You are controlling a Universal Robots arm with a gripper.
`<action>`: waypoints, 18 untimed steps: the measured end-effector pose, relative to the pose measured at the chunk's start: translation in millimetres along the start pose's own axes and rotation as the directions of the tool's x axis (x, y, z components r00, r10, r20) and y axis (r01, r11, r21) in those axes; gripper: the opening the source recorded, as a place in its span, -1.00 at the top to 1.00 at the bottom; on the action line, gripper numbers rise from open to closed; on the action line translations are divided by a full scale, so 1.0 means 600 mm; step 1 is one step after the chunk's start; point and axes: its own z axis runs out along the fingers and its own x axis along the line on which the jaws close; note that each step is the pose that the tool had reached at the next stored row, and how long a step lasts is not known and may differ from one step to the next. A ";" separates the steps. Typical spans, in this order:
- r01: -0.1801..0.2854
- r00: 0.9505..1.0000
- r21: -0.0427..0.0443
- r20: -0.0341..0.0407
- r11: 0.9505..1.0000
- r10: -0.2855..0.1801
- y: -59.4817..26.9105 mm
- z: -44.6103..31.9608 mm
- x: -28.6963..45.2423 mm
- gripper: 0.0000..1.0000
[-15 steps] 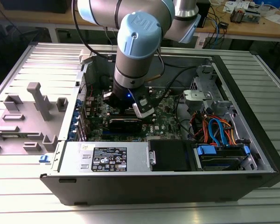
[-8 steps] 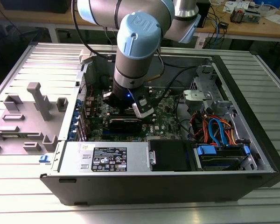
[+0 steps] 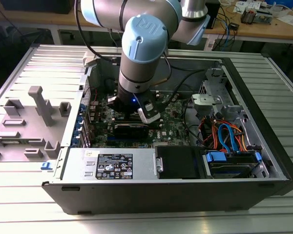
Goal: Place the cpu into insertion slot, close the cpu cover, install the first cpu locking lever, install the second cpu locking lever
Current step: 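Install the second cpu locking lever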
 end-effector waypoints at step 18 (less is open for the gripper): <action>-0.002 1.000 0.018 -0.001 1.000 0.002 0.011 -0.018 0.002 0.79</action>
